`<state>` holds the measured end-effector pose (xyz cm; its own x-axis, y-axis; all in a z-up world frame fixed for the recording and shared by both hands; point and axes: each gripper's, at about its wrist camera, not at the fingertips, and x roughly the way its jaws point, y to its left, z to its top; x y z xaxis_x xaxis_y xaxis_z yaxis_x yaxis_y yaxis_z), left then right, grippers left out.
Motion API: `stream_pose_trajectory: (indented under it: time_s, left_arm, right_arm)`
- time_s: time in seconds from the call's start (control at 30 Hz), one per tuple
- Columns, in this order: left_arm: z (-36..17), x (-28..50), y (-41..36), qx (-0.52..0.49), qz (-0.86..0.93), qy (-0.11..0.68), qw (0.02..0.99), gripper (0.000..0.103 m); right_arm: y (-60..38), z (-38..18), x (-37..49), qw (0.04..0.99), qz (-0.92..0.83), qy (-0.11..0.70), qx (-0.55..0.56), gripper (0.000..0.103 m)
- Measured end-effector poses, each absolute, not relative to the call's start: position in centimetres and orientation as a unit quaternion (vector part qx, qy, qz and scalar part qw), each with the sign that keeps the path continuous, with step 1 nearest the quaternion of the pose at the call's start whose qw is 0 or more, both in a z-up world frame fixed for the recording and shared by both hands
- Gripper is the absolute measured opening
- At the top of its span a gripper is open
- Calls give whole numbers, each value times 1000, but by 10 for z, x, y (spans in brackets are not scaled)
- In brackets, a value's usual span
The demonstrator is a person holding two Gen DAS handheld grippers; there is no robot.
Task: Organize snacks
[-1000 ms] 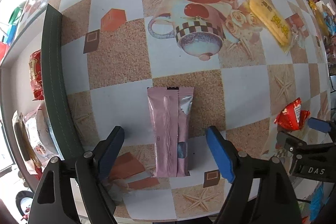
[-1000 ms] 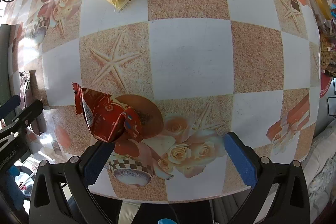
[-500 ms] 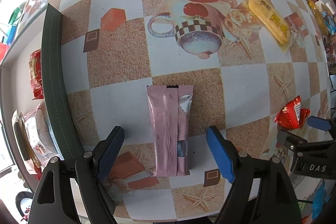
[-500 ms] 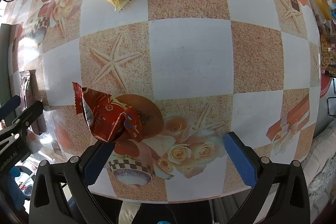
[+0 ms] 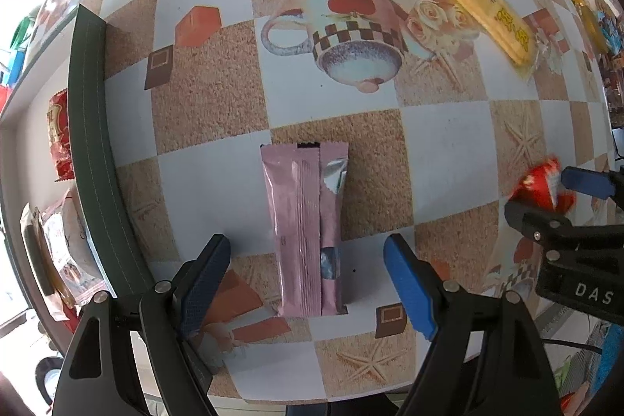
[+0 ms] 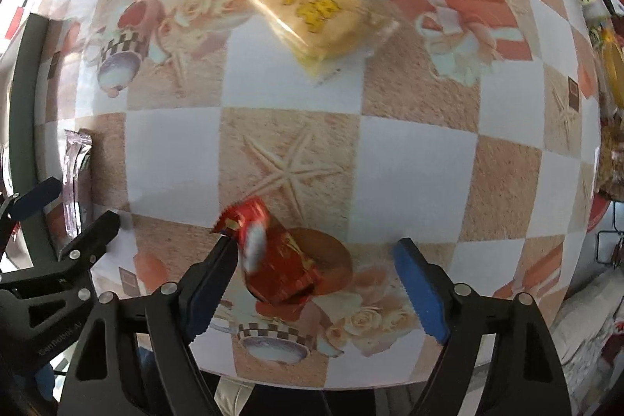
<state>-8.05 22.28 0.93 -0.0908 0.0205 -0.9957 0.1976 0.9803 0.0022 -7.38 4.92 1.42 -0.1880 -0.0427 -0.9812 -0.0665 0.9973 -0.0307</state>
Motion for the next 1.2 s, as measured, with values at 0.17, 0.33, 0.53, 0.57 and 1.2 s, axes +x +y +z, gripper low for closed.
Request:
stream_pose_trajectory:
  time_s: [0.17, 0.33, 0.53, 0.57, 1.2]
  left_arm:
    - [9, -84, 224, 74, -65, 735, 671, 84]
    - [9, -84, 224, 75, -66, 735, 671, 85]
    - [9, -84, 225, 76, -67, 736, 669, 86]
    - [9, -84, 225, 75, -67, 736, 669, 86]
    - [-3, -87, 234, 65, -60, 749, 657, 103]
  right_arm:
    - [53, 13, -72, 634, 9, 772, -41, 84]
    - [58, 13, -72, 631, 9, 774, -45, 85]
    - [48, 16, -70, 634, 4, 773, -28, 85]
    - [44, 17, -70, 634, 2, 773, -25, 85]
    - [67, 3, -81, 618, 10, 784, -53, 86]
